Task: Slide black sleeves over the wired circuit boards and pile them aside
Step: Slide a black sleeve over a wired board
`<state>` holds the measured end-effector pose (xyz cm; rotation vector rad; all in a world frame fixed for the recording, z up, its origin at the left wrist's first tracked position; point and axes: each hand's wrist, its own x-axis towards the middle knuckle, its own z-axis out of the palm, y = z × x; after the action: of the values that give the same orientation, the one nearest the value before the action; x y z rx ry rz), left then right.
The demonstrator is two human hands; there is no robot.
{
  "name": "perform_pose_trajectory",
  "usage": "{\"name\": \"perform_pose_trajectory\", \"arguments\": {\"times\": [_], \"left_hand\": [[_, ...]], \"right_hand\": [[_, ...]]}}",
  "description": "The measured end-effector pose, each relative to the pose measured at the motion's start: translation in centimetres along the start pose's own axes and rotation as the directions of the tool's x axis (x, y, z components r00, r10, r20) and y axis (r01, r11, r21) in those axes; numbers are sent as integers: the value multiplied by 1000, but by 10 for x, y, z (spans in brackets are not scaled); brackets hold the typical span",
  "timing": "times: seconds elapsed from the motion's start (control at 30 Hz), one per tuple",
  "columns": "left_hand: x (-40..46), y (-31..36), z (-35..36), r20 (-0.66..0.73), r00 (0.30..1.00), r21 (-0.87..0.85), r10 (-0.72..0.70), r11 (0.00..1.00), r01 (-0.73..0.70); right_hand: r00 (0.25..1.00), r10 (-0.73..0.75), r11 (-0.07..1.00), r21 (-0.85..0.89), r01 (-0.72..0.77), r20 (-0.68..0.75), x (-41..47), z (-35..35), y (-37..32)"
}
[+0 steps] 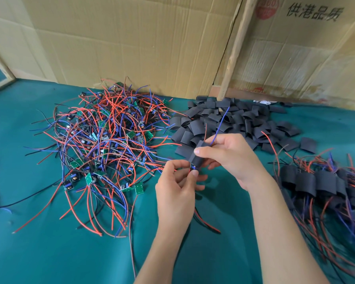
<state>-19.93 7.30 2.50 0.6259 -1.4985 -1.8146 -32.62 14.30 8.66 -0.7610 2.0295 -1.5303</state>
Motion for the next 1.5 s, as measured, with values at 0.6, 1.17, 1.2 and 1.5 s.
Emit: {"name": "perform_pose_trajectory", "arguments": {"times": [0.6,1.17,1.2,1.5], "left_hand": [[-4,-5,2,15,995,273,103,957,-103],[0,-4,3,-152,985,153,86,986,-63],[1,-4,3,-175,980,151,91,986,-65],[2,1,-3,-463,866,159,188,979,-128]], "right_hand": [[956,129,992,-27,-127,265,-7,-2,-3],[827,145,792,-438,-426,-543,-79,-151,-26],[815,8,803,-482,-351,-580,-76,-159,-27],[980,-199,707,-688,164,29,-3,62,-19]]}}
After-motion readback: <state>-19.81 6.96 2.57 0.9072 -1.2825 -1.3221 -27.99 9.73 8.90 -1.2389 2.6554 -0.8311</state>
